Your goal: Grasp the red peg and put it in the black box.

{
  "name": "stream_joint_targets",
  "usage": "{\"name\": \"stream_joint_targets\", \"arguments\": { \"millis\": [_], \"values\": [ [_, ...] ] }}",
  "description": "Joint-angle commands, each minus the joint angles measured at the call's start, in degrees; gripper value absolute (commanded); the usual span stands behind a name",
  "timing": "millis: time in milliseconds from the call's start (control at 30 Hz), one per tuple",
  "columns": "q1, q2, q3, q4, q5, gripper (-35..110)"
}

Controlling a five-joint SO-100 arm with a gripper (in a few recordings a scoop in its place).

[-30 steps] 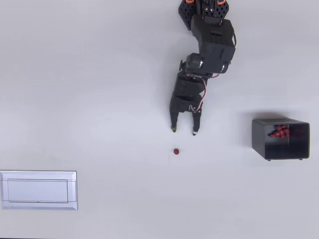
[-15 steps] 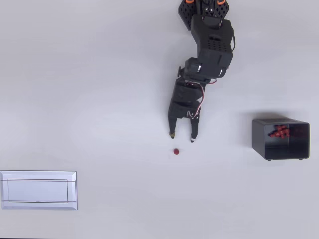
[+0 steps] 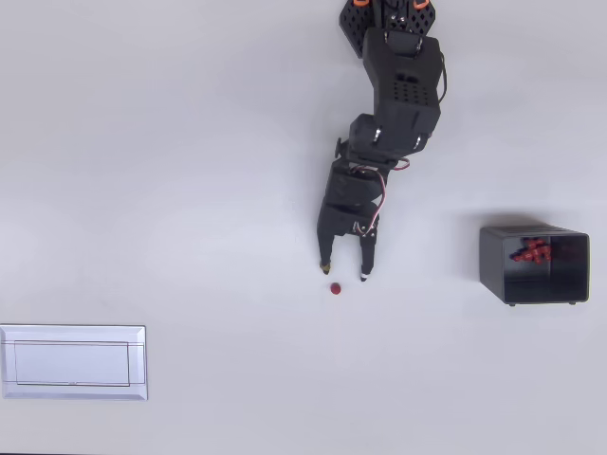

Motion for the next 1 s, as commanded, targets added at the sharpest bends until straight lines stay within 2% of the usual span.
{"name": "stream_joint_targets", "arguments": {
  "millis": [0,333,967],
  "values": [
    [0.9,-0.9,2.4,2.6,-1.1,24],
    [1.4,-1.1,6.2,7.9,-1.4,24],
    [1.8,1.7,13.1,11.6,-0.1,24]
  ]
}}
